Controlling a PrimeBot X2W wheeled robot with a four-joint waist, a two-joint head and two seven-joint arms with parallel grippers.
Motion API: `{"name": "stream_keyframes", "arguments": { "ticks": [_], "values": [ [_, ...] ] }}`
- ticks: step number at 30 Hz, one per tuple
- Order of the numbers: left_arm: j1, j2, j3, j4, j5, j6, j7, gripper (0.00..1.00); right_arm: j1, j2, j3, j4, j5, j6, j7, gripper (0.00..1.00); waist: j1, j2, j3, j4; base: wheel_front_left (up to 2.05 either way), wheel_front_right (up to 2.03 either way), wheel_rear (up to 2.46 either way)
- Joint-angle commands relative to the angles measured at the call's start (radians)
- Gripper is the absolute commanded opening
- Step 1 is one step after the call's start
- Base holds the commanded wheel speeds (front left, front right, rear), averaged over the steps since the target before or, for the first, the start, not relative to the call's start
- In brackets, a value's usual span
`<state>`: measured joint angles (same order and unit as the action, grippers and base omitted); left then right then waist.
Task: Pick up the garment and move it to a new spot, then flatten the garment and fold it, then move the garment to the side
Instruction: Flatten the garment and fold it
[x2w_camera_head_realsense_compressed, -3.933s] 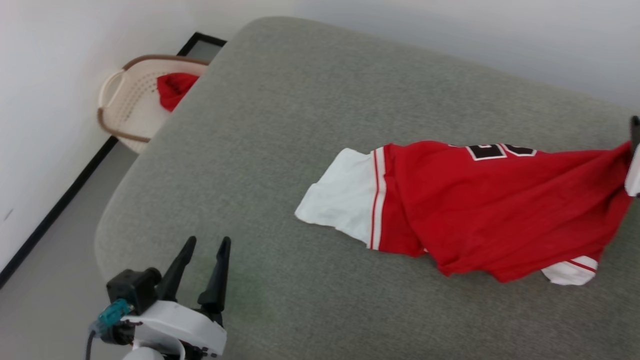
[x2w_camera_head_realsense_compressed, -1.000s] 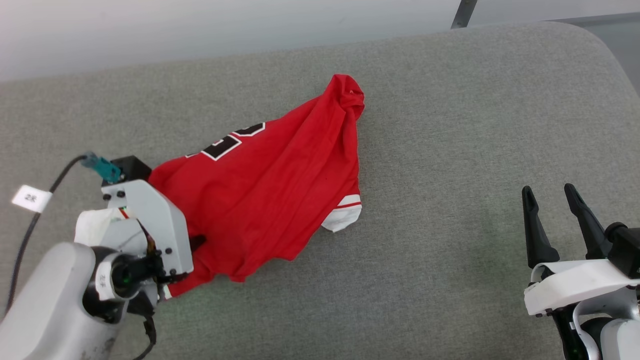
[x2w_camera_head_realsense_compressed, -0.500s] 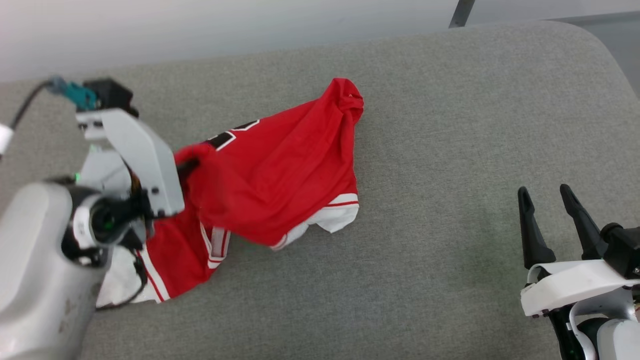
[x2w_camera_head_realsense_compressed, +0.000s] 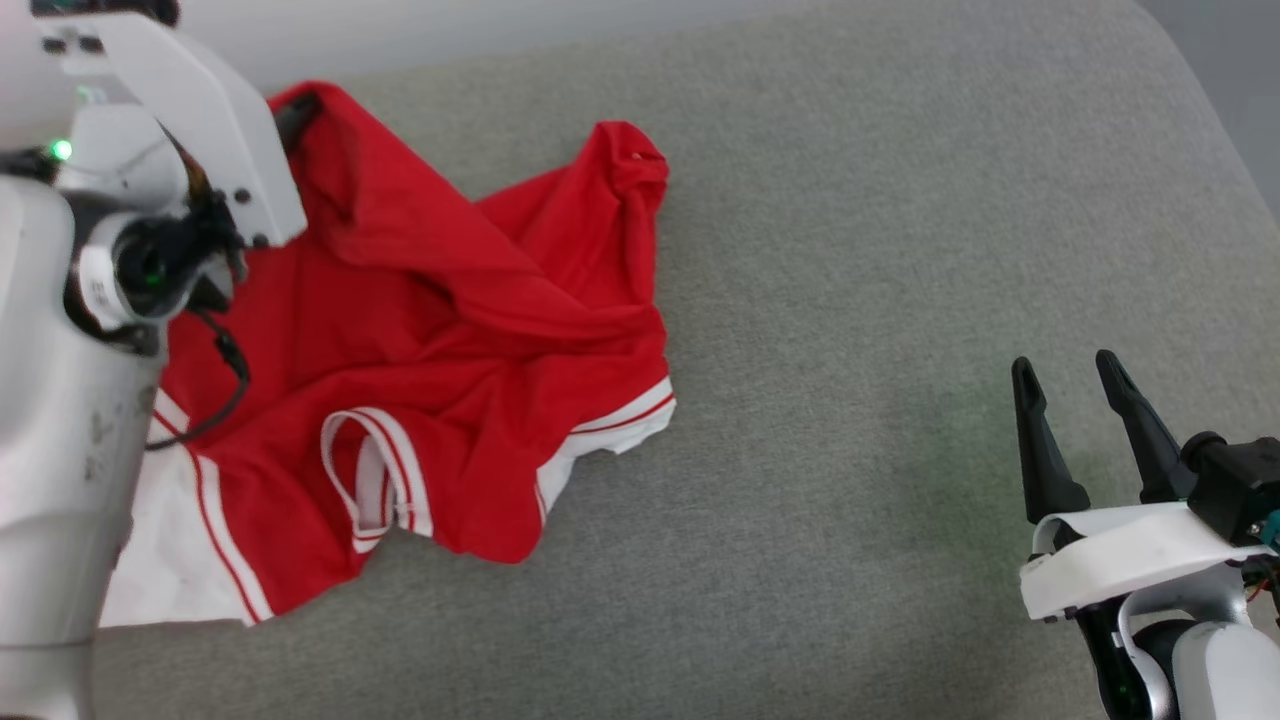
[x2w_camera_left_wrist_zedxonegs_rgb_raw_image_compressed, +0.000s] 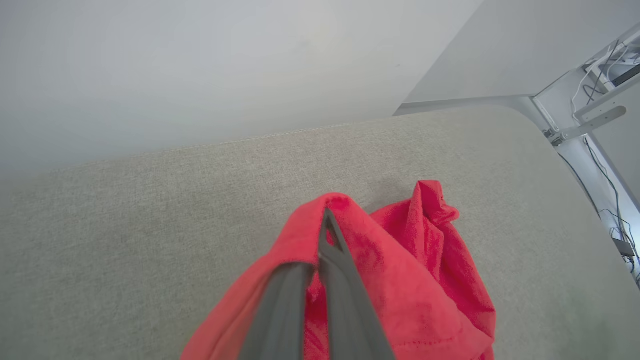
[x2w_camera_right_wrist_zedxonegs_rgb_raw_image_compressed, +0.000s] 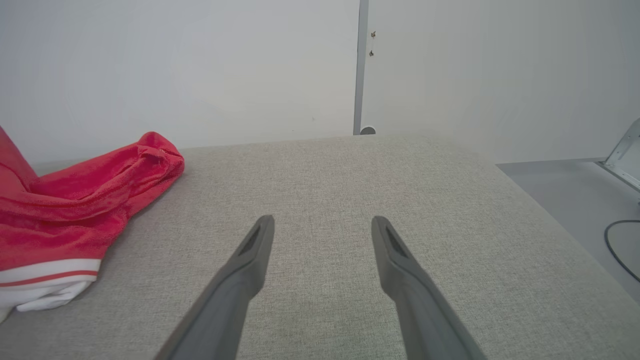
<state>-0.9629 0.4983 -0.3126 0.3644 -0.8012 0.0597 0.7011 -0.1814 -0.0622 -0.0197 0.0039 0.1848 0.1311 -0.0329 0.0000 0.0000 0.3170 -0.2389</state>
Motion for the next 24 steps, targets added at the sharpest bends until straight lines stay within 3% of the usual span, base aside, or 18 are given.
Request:
{"name": "stream_keyframes", "arguments": {
  "ticks": [1,5,8,10,12,24],
  "values": [
    [-0.015,0.000,-0.003,0.032,0.013,-0.010,-0.012,0.00,-0.019,0.003,0.007,0.003,0.011,-0.001,-0.007,1.00,0.0000,0.0000,0.037,-0.034,0.00,0.00,0.00],
    [-0.057,0.000,-0.006,0.154,0.034,-0.035,-0.066,0.00,-0.030,0.006,0.020,0.012,0.016,-0.001,-0.021,1.00,0.0000,0.0000,0.067,-0.055,0.00,0.00,0.00],
    [-0.070,-0.008,-0.002,0.240,0.029,-0.045,-0.095,0.09,-0.040,0.008,0.026,0.018,0.019,-0.001,-0.028,1.00,0.0000,0.0000,0.080,-0.061,0.00,0.00,0.00],
    [-0.078,-0.013,0.001,0.288,0.027,-0.054,-0.114,0.47,-0.041,0.009,0.032,0.025,0.017,-0.001,-0.029,1.00,0.0000,0.0000,0.084,-0.060,0.00,0.00,0.00],
    [-0.084,-0.020,0.003,0.323,0.022,-0.064,-0.130,0.98,-0.046,0.009,0.039,0.032,0.018,-0.001,-0.030,1.00,0.0000,0.0000,0.083,-0.054,0.00,0.00,0.00],
    [-0.047,-0.037,-0.038,0.356,0.042,-0.137,-0.228,1.00,-0.027,-0.038,0.075,0.025,0.018,-0.001,0.025,1.00,0.0000,0.0000,-0.013,0.059,0.00,0.00,0.00]
  ]
}}
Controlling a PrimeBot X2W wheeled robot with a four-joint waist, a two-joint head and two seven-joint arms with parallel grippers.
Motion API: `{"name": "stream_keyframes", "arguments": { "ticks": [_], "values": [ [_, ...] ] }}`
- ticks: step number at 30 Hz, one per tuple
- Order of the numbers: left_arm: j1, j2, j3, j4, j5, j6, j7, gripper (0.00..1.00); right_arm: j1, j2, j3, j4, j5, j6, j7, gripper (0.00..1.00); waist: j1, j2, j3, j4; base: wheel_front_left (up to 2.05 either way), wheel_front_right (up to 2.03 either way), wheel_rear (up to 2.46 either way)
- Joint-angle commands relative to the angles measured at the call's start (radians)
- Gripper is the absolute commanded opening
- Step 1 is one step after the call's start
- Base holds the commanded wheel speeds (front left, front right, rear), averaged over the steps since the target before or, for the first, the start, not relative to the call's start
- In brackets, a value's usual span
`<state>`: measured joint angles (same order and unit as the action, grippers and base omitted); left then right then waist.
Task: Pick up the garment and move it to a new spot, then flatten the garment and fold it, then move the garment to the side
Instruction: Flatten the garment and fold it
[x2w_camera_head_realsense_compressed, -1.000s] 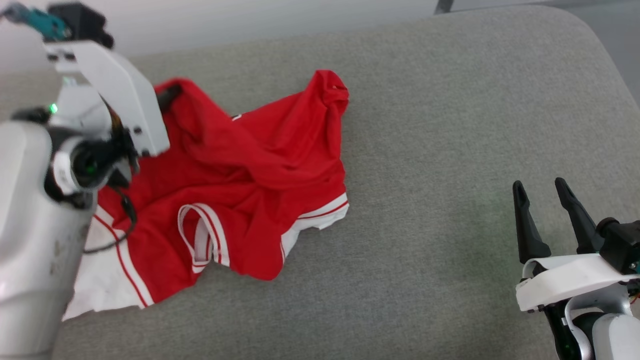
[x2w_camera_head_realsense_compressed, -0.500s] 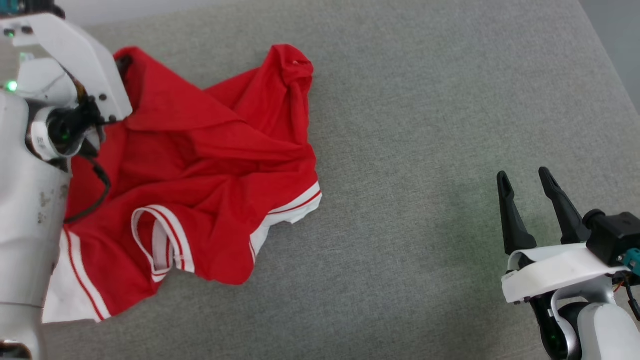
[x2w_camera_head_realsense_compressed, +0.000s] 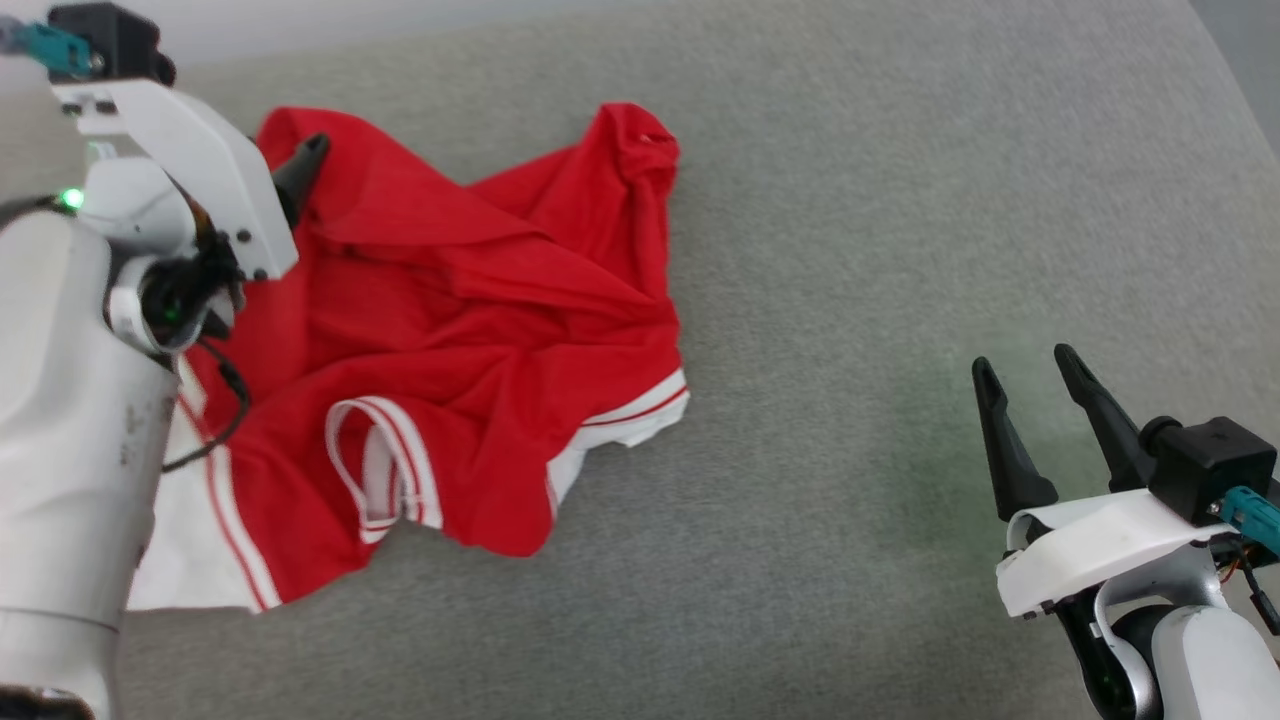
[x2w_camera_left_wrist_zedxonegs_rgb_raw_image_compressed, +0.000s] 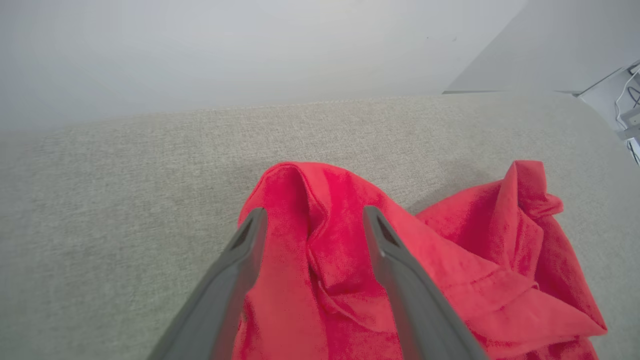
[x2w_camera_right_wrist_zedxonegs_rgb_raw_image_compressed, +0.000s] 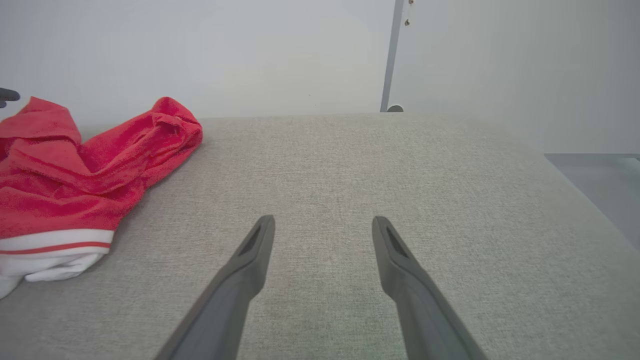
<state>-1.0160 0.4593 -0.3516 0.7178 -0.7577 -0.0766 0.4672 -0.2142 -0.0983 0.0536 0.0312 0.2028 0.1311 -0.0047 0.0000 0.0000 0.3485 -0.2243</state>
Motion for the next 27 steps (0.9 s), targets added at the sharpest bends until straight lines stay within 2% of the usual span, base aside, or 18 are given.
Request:
{"name": "stream_keyframes", "arguments": {
  "ticks": [1,6,15,20,27],
  "values": [
    [0.015,-0.003,0.000,-0.004,-0.004,-0.004,-0.005,1.00,0.011,-0.006,0.002,-0.004,0.003,-0.001,0.003,1.00,0.0000,0.0000,-0.059,0.059,0.00,0.00,0.00],
    [0.081,0.000,0.005,-0.057,-0.011,-0.014,-0.070,1.00,0.033,-0.031,0.037,-0.011,0.021,-0.001,0.054,1.00,0.0000,0.0000,-0.131,0.126,0.00,0.00,0.00],
    [0.288,0.029,0.024,-0.237,-0.011,0.006,-0.182,1.00,0.102,-0.059,0.065,-0.020,0.058,-0.001,0.146,1.00,0.0000,0.0000,-0.250,0.269,0.00,0.00,0.00],
    [0.422,0.055,0.047,-0.358,-0.006,0.029,-0.267,1.00,0.133,-0.068,0.077,-0.026,0.077,-0.001,0.193,1.00,0.0000,0.0000,-0.291,0.339,0.00,0.00,0.00],
    [0.625,0.087,0.102,-0.518,0.014,0.083,-0.414,1.00,0.152,-0.074,0.086,-0.024,0.101,-0.001,0.255,1.00,0.0000,0.0000,-0.323,0.414,0.00,0.00,0.00]
  ]
}}
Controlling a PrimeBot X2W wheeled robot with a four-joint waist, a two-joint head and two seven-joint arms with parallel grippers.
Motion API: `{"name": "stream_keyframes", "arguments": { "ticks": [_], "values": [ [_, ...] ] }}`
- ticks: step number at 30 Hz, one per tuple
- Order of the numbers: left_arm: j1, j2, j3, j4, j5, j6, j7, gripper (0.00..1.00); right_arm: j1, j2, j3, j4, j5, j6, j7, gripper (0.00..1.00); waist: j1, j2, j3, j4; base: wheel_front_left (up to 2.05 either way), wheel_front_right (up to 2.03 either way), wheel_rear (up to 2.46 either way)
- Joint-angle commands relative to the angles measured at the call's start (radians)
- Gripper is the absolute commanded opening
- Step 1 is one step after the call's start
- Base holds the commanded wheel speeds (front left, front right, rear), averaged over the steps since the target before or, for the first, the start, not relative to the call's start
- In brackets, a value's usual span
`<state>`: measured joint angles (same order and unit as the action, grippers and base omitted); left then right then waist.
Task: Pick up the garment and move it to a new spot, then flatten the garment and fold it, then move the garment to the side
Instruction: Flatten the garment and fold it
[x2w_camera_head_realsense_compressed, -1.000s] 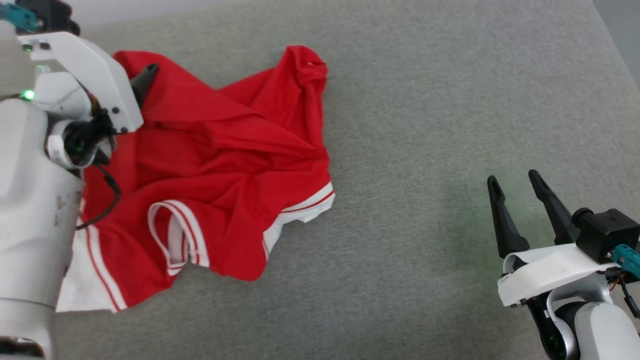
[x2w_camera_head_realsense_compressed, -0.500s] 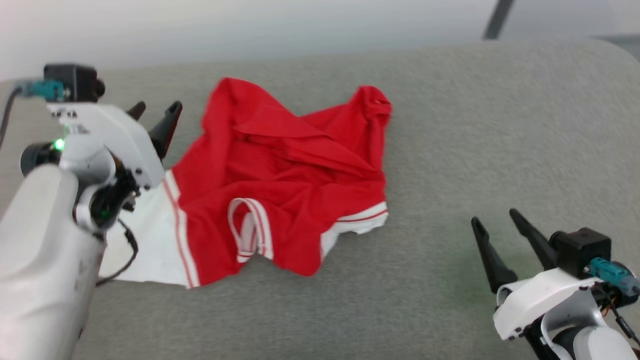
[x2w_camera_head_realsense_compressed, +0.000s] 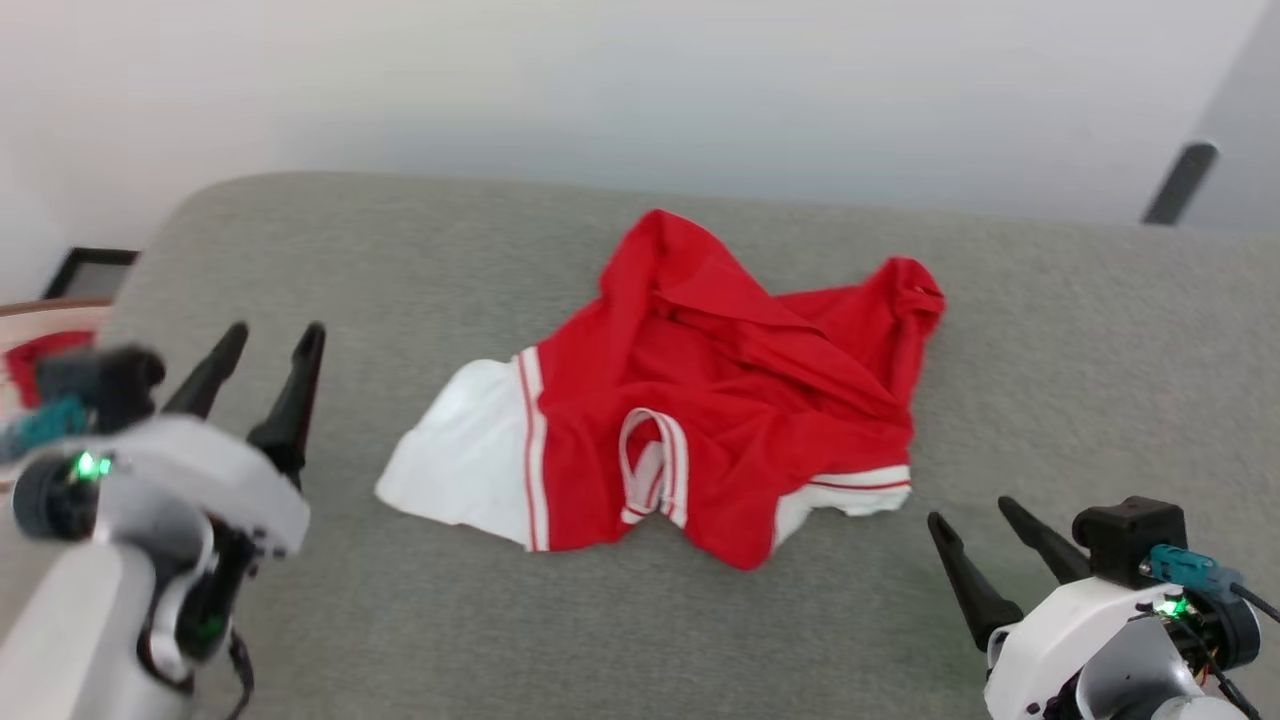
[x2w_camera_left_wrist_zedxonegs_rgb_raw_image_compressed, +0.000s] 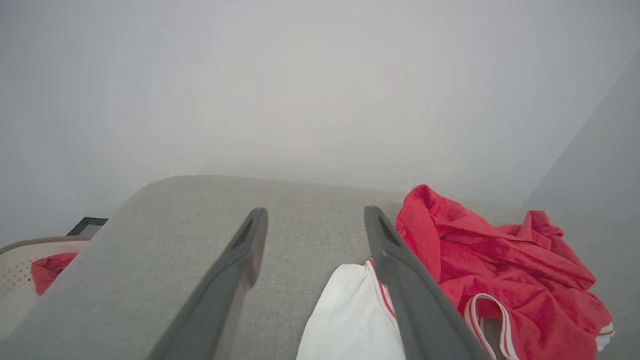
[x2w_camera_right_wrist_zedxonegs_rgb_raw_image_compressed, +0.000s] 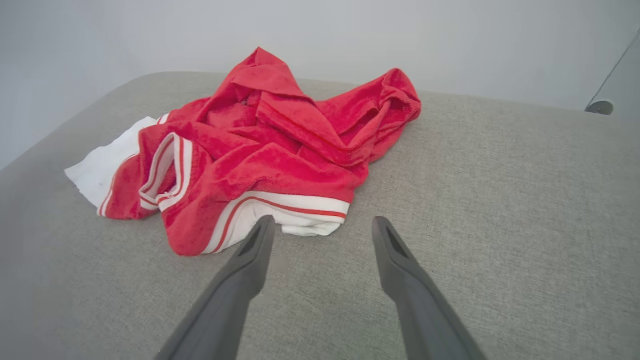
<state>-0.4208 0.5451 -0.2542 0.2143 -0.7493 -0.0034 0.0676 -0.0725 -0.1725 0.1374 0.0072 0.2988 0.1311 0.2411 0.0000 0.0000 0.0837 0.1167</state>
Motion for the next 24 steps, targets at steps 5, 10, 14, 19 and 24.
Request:
{"name": "stream_keyframes", "arguments": {
  "ticks": [5,10,14,19,24],
  "values": [
    [0.168,0.017,0.033,-0.116,0.042,0.043,-0.127,1.00,0.012,-0.003,-0.007,0.010,0.019,-0.001,0.071,1.00,0.0000,0.0000,-0.065,0.117,0.00,0.00,0.00],
    [0.272,0.004,0.062,-0.171,0.048,0.076,-0.221,1.00,-0.009,-0.004,-0.032,0.031,0.019,-0.001,0.145,1.00,0.0000,0.0000,-0.063,0.151,0.00,0.00,0.00],
    [0.338,-0.012,0.089,-0.185,0.042,0.095,-0.270,1.00,-0.023,-0.001,-0.058,0.049,0.010,-0.001,0.208,1.00,0.0000,0.0000,-0.057,0.173,0.00,0.00,0.00],
    [0.391,-0.043,0.110,-0.182,0.028,0.100,-0.302,1.00,-0.049,0.000,-0.095,0.072,-0.012,-0.001,0.275,1.00,0.0000,0.0000,-0.039,0.200,0.00,0.00,0.00],
    [0.402,-0.071,0.102,-0.174,0.027,0.092,-0.315,1.00,-0.083,0.004,-0.129,0.103,-0.034,-0.001,0.335,1.00,0.0000,0.0000,-0.010,0.233,0.00,0.00,0.00]
  ]
}}
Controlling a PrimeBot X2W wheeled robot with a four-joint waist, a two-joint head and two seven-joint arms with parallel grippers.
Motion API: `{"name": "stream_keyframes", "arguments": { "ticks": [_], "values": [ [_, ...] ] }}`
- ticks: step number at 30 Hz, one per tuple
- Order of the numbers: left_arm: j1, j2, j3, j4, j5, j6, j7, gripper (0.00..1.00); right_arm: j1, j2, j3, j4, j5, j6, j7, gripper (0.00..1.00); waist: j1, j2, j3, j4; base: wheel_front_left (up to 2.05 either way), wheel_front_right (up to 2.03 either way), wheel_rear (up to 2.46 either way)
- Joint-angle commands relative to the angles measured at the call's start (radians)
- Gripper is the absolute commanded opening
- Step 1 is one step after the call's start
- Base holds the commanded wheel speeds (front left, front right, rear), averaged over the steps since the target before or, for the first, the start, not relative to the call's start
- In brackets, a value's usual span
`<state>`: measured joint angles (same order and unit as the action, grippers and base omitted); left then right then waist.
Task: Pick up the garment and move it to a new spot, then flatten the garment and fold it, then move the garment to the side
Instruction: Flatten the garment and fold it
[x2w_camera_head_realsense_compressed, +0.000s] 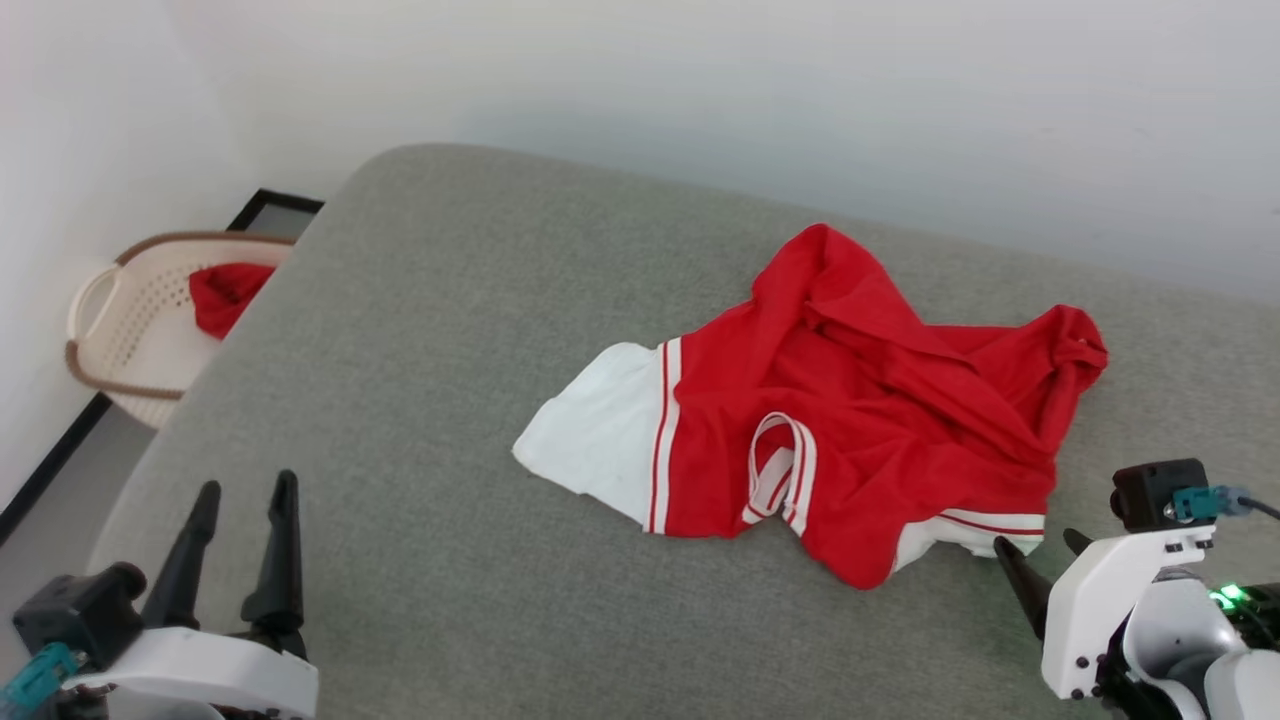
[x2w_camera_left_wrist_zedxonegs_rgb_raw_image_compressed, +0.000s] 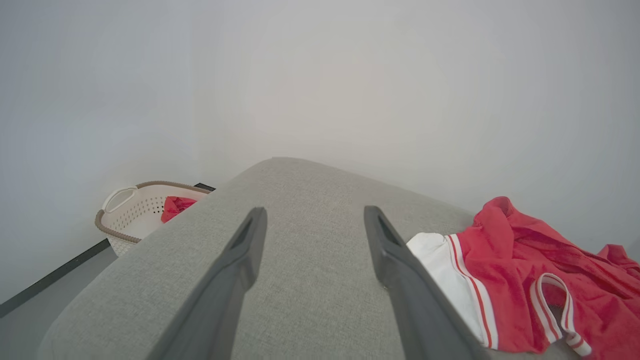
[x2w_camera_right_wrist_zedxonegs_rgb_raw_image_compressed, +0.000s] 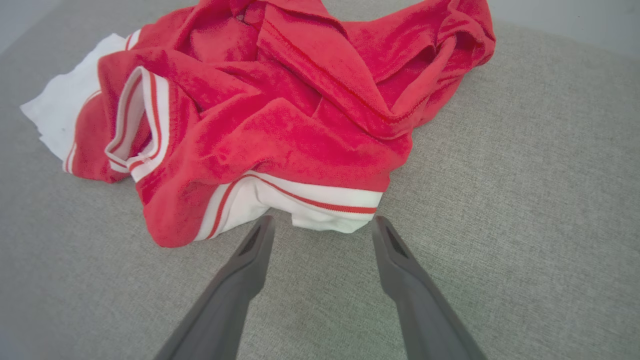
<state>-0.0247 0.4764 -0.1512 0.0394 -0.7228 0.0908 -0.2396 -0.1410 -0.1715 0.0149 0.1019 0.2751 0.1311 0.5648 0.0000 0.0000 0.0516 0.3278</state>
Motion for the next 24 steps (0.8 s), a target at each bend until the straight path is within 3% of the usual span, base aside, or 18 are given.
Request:
{"name": "stream_keyframes", "arguments": {
  "ticks": [1,9,17,18,19,20,24],
  "values": [
    [0.003,-0.008,-0.004,0.002,0.004,-0.006,-0.008,1.00,-0.021,0.003,-0.011,0.014,-0.015,-0.001,0.018,1.00,0.0000,0.0000,0.029,0.029,0.00,0.00,0.00],
    [-0.019,-0.046,-0.014,0.003,0.032,-0.018,-0.019,1.00,-0.089,0.003,-0.056,0.100,-0.039,-0.001,0.052,1.00,0.0000,0.0000,0.085,0.070,0.00,0.00,0.00],
    [-0.023,-0.088,-0.001,0.021,0.071,-0.021,-0.025,1.00,-0.141,0.001,-0.039,0.233,-0.049,-0.001,0.069,1.00,0.0000,0.0000,0.118,0.094,0.00,0.00,0.00],
    [-0.023,-0.092,0.001,0.025,0.075,-0.023,-0.025,1.00,-0.145,-0.001,-0.031,0.249,-0.047,-0.001,0.073,0.67,0.0000,0.0000,0.120,0.095,0.00,0.00,0.00],
    [-0.023,-0.092,0.001,0.025,0.075,-0.023,-0.025,1.00,-0.145,-0.001,-0.031,0.249,-0.047,-0.001,0.073,0.67,0.0000,0.0000,0.120,0.095,0.00,0.00,0.00],
    [-0.024,-0.099,0.004,0.028,0.078,-0.025,-0.025,1.00,-0.150,-0.003,-0.025,0.263,-0.044,0.000,0.070,0.03,0.0000,0.0000,0.121,0.097,0.00,0.00,0.00],
    [-0.017,-0.119,0.020,0.034,0.095,-0.033,-0.026,1.00,-0.163,-0.014,-0.001,0.288,-0.030,0.000,0.072,0.00,0.0000,0.0000,0.118,0.094,0.00,0.00,0.00]
  ]
}}
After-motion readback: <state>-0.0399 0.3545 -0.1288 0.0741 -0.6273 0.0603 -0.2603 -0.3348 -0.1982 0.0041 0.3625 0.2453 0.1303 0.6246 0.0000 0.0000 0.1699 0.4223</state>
